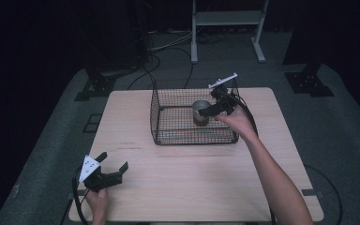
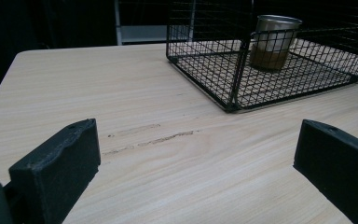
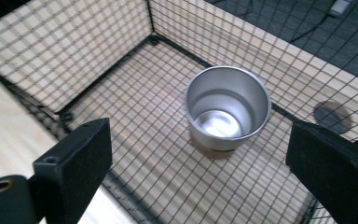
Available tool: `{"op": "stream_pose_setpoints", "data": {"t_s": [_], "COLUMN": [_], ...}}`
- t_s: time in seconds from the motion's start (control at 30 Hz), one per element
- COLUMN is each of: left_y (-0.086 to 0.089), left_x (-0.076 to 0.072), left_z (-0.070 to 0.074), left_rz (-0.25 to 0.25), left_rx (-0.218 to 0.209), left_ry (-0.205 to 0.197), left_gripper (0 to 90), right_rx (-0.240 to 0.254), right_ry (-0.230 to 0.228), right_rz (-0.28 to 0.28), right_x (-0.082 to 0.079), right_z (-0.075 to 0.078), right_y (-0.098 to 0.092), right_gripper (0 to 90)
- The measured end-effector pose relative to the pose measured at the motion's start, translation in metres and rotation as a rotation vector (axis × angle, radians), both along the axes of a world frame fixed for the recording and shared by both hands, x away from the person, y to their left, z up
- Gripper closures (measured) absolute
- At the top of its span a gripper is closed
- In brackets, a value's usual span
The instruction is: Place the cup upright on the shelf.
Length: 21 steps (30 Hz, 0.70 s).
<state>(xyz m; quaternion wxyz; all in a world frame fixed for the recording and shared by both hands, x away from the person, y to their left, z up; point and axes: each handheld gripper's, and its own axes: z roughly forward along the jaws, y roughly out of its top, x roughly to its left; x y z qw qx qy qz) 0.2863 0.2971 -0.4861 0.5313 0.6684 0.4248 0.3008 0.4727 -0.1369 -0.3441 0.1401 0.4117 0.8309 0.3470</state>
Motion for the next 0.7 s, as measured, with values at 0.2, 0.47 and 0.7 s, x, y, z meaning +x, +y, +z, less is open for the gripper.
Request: {"op": "stream_pose_setpoints", "data": {"t_s": [0.2,0.47,0.7], "left_y": [0.000,0.000,0.000], "left_x": [0.000,0.000,0.000], "left_z": [0.000,0.000,0.000], "left_rz": [0.002,0.002,0.002], "left_rx": [-0.002,0.002,0.002], "left_ry": [-0.002,-0.002,-0.001], "left_gripper": [0.0,0.0,0.0], "right_rx": [-0.004,0.005,0.008], "right_ry": [-0.019,-0.028,-0.040], "right_rz": [0.026,0.042,0.042], "right_x": [-0.017,-0.035,-0.047], "right_z": [0.002,-0.001,-0.003], "right_y": [-0.005,-0.016,-0.025], "right_gripper": [6.5,6.5,6.6]}}
